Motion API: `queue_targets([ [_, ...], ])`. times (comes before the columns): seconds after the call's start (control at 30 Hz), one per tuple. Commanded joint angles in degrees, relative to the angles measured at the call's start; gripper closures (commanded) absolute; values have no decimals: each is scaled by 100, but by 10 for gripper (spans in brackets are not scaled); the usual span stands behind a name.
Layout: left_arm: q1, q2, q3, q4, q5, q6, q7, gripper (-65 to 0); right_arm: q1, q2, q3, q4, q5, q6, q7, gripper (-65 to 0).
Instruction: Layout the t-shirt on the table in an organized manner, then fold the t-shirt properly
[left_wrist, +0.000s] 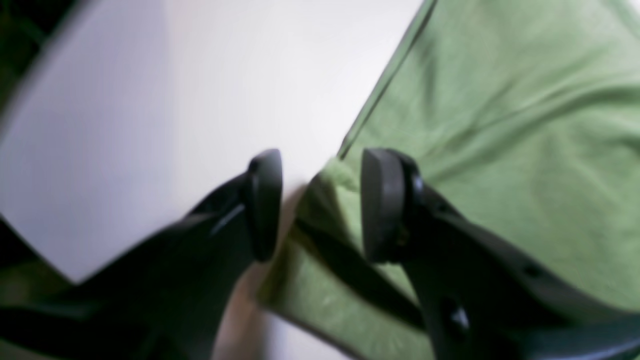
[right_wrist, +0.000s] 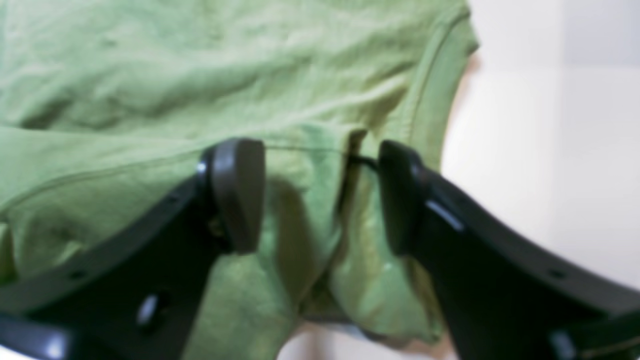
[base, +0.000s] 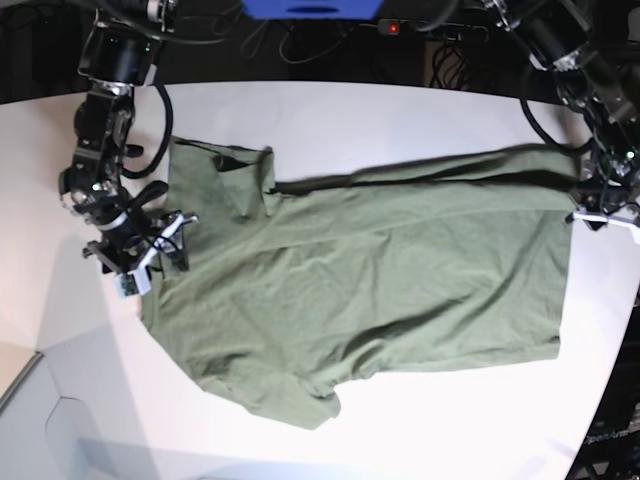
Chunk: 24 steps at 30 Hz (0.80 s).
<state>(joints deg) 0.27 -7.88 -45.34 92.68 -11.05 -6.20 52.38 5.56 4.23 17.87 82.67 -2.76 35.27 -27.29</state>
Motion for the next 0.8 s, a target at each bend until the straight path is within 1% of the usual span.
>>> queue_targets([
  [0.0, 21, -78, -33, 274, -113, 9, 15, -256, 46, 21, 116, 256, 79, -15, 157, -395],
  [0.07, 285, -96, -33, 688, -561, 9, 217, -256, 20, -111, 284, 528, 87, -15, 149, -396],
  [0.13, 689, -131, -24, 943, -965, 9, 278, -254, -33, -181, 477, 704, 87, -15, 122, -399],
  [0.2, 962, -140, -24, 925, -1132, 9, 243, -256, -130, -208, 565, 757, 87, -15, 122, -399],
  [0.37, 1392, -140, 20, 354, -1212, 9, -170, -256, -271, -208, 574, 713, 87, -15, 122, -400],
  [0.53, 1463, -157, 20, -156, -1168, 9, -522, -256, -341, -208, 574, 713, 87, -15, 149, -400],
  [0.63, 1410, -280, 81, -376, -1212, 9, -574, -256, -341, -208, 574, 713, 87, -15, 149, -401],
  [0.77, 1261, -307, 301, -394, -1168, 9, -574, -256, -341, -199, 574, 748, 87, -15, 149, -401],
])
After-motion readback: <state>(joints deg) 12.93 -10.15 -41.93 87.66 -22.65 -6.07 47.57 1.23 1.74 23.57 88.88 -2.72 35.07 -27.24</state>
